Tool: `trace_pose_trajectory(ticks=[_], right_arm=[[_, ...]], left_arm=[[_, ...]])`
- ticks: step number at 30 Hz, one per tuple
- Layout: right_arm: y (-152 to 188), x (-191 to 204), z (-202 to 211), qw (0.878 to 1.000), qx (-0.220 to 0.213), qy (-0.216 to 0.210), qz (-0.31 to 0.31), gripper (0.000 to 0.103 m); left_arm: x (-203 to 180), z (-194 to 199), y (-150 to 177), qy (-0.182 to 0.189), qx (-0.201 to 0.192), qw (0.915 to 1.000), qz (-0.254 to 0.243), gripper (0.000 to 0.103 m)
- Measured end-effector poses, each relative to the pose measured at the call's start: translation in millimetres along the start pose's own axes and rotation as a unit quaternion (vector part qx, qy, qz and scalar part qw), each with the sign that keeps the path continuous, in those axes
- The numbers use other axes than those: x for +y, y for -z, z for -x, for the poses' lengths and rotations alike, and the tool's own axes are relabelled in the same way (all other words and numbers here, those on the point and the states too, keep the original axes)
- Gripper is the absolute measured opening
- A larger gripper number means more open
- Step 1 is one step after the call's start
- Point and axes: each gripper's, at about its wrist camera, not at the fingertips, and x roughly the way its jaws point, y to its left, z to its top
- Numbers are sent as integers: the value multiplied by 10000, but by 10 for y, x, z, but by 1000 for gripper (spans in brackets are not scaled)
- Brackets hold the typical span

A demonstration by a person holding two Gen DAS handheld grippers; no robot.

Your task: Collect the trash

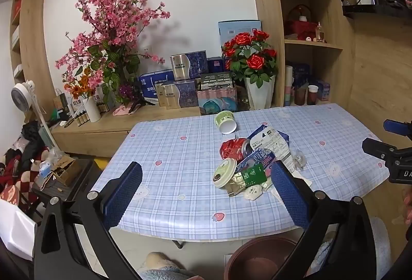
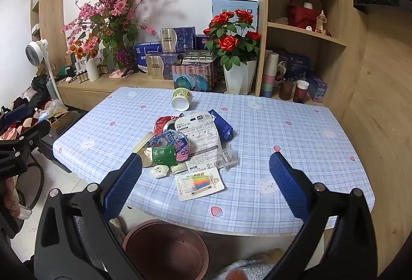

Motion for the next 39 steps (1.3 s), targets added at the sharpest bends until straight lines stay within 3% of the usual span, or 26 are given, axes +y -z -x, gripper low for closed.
trace_pose_trajectory(ticks=[39], right_arm=[[72, -23, -100, 9999, 145, 48, -66, 97]], left_arm=[[-90, 47, 8, -30, -115, 9999, -103, 98]])
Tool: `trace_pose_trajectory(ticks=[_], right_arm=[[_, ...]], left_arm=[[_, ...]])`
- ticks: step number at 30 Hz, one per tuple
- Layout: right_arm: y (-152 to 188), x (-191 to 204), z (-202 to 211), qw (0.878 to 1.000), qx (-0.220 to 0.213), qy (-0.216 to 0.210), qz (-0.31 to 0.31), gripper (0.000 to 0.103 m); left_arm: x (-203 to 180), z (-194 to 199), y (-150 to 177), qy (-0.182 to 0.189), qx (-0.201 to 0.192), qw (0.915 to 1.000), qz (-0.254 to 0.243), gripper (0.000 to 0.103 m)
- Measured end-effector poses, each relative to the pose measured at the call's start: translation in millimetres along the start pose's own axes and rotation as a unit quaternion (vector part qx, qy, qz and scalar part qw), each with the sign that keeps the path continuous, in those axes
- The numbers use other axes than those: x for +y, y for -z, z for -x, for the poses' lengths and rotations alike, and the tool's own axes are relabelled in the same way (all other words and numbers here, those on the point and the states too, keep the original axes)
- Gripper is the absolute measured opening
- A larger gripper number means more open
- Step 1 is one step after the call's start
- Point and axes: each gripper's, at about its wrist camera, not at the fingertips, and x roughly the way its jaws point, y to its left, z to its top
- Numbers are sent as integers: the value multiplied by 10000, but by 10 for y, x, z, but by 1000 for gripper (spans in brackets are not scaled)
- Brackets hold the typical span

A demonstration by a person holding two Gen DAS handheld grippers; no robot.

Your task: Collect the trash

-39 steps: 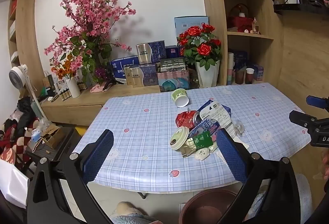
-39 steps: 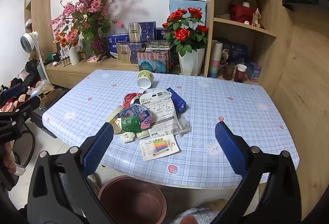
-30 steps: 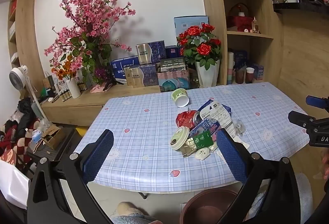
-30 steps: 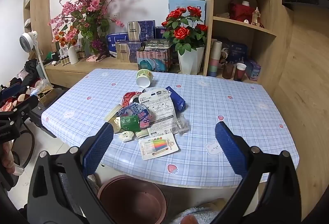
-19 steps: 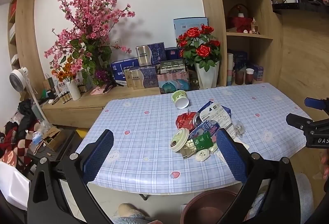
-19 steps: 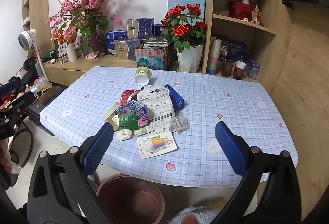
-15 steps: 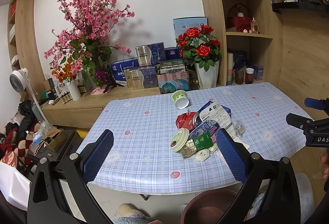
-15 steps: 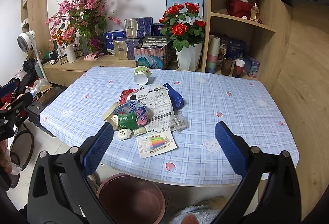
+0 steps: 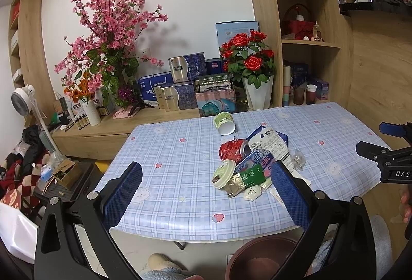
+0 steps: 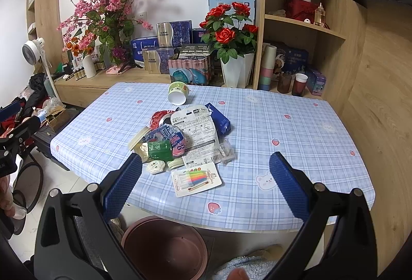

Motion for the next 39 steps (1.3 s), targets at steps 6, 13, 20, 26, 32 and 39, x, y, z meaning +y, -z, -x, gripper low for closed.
trace_pose_trajectory(ticks=[6, 13, 20, 26, 32, 39], right_arm=[[3, -2, -2, 10000, 3, -4, 5, 97], [-2, -1, -4, 10000, 8, 3, 6, 97], [45, 4, -60, 10000, 10, -4, -17, 97], [66, 1, -80, 10000, 46, -13, -7, 97], [51, -21, -55, 10000, 58, -4, -25, 97], [66, -34, -59, 10000, 80, -1, -27, 97]], left_arm=[[-14, -7, 8, 4, 18, 10000, 23, 98], [-24, -9, 11, 16, 31, 10000, 25, 98], [-5, -25, 39, 10, 38, 10000, 39, 98], [11, -38, 69, 9, 71, 9999, 72, 98], [-16, -30, 130, 35, 101, 9999, 76, 98], [36, -57, 66, 42, 130, 9999, 103, 98]])
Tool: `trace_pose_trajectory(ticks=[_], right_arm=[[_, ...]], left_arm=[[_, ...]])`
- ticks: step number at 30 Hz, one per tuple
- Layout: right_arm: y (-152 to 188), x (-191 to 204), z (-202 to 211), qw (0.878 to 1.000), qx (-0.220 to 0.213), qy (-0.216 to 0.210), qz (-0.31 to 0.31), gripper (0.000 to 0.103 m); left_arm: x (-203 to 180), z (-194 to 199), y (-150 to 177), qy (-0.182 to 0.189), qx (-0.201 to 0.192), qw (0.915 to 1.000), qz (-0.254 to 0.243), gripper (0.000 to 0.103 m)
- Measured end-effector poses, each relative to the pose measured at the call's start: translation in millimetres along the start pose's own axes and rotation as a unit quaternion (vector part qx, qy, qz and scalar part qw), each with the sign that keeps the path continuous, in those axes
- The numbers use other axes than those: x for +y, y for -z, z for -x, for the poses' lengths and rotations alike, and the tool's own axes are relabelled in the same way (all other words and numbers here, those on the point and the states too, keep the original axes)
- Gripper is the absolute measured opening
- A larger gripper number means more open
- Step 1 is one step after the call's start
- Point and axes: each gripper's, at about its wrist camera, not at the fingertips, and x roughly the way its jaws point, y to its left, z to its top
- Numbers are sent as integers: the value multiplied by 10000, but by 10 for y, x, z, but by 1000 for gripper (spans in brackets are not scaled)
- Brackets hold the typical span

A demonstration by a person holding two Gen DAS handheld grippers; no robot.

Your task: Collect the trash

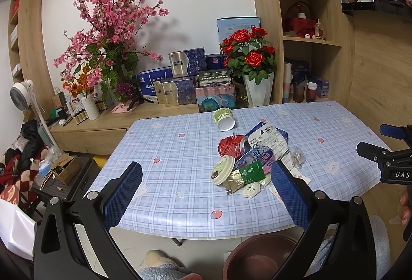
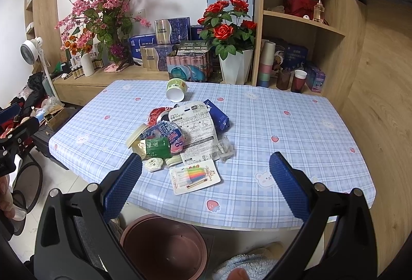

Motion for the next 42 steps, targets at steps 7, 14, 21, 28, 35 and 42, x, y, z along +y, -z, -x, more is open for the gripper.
trace_pose_trajectory(ticks=[7, 14, 21, 28, 35, 42], right_arm=[[11, 6, -40, 10000, 81, 26, 51, 97], [24, -64, -228, 9995, 304, 115, 8, 97], [-11, -259, -546, 9981, 475, 380, 37, 97], [-162, -535, -1073, 9959, 622, 649, 35, 97], [-298, -834, -1831, 9937, 935, 590, -186, 97], [-298, -1105, -2524, 9893, 1253, 593, -454, 97]], left_arm=[[76, -118, 2, 131, 260, 9993, 243, 98], [194, -369, 77, 543, 540, 9955, 566, 98], [260, -826, 35, 649, 858, 9924, 594, 98], [238, -1557, -255, 854, 1255, 9859, 699, 98], [7, -2611, -708, 941, 1384, 9851, 394, 98], [7, -4124, -1020, 1599, 2186, 9585, 885, 87]])
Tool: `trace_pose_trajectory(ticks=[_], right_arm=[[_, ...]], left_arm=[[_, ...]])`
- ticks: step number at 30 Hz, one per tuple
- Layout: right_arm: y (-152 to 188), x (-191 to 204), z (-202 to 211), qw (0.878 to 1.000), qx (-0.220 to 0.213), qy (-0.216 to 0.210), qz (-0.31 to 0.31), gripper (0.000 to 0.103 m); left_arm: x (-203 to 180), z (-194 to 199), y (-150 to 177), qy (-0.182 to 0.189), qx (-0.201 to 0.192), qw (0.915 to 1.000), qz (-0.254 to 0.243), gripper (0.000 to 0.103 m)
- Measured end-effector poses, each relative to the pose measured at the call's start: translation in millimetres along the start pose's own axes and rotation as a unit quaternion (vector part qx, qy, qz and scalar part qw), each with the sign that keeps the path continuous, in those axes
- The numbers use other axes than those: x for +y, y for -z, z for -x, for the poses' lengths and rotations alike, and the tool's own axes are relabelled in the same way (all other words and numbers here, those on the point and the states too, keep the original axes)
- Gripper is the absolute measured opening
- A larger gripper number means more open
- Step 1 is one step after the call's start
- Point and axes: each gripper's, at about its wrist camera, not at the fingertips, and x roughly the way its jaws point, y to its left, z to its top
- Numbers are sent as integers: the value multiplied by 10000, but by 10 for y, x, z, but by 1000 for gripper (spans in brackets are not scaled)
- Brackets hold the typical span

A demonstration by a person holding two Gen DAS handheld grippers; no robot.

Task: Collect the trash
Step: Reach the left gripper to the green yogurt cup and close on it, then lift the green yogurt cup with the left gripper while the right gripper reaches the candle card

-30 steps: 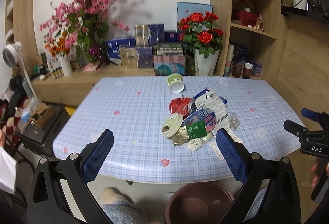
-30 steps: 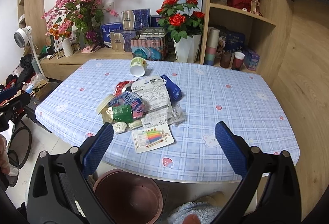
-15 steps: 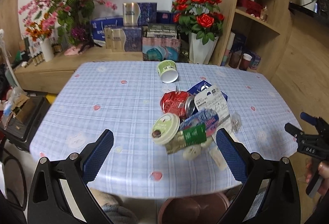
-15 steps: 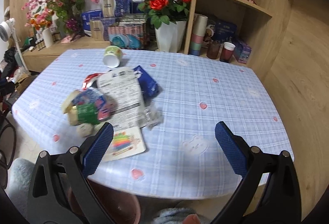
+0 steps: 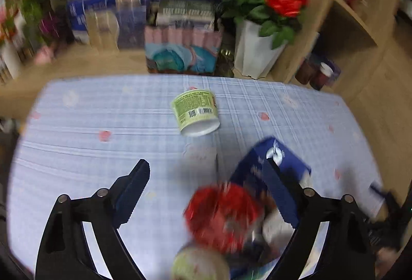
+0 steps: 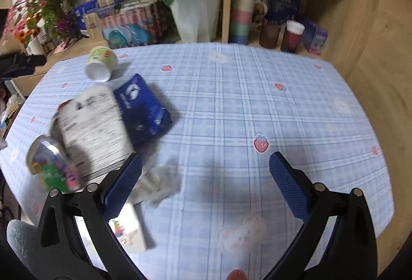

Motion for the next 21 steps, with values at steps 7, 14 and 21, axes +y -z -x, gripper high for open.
trace_pose_trajectory(ticks=[7, 14, 21], right_arm=[[-62, -201, -482, 9994, 257, 112, -193, 97], [-72, -308, -643, 9990, 363, 108, -228, 97], [48, -245, -704, 9982, 541, -73, -246, 97]], left_arm=[[308, -997, -483, 191, 483, 9946, 900, 87], [429, -1497, -625, 205, 839, 9887, 1222, 88], [352, -1335, -572, 292, 644, 9942, 816, 72]])
